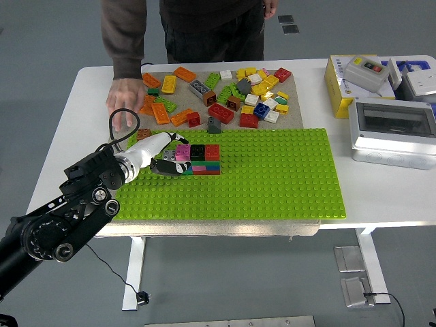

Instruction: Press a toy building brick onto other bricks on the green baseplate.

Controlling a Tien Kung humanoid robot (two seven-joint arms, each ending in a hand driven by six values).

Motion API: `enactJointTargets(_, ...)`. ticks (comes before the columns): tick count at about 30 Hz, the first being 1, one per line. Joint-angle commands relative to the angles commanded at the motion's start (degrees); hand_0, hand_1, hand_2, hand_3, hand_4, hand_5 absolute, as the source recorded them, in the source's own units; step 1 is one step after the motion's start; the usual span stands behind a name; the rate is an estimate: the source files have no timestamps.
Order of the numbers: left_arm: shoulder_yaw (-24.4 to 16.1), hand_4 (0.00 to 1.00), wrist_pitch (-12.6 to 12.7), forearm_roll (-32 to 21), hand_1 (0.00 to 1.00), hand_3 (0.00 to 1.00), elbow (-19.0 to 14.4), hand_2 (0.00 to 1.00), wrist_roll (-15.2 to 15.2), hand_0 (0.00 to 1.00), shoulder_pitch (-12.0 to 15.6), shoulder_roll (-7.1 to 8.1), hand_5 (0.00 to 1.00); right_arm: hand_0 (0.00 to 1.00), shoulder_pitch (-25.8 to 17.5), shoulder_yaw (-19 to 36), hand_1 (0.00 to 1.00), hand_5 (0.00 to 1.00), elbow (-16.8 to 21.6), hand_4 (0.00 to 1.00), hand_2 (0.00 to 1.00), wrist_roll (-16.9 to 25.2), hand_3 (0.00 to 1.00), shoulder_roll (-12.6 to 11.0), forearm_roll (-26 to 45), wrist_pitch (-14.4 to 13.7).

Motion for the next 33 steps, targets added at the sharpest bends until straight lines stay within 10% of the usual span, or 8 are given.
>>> enactJointTargets(19, -5.0, 0.802, -1.5, 6.5, 0.969, 0.650, -16.6, 0.967, 5.1, 0.998, 3.4, 6.05, 0.630, 0.707, -0.7, 1.2, 0.701, 0.819, 0.0, 0.406, 0.710, 0.0, 0.706, -0.2, -0.8, 0.0)
enactJointTargets(33, -1.8, 0.802, 0.2, 6.1, 0.964, 0.636, -15.1, 0.949, 4.0, 0.998, 4.2, 5.04, 0.667, 0.706, -0.7, 1.2, 0.702, 0.818, 0.0, 0.406, 0.712, 0.0, 0.706, -0.1, -1.1, 0.0)
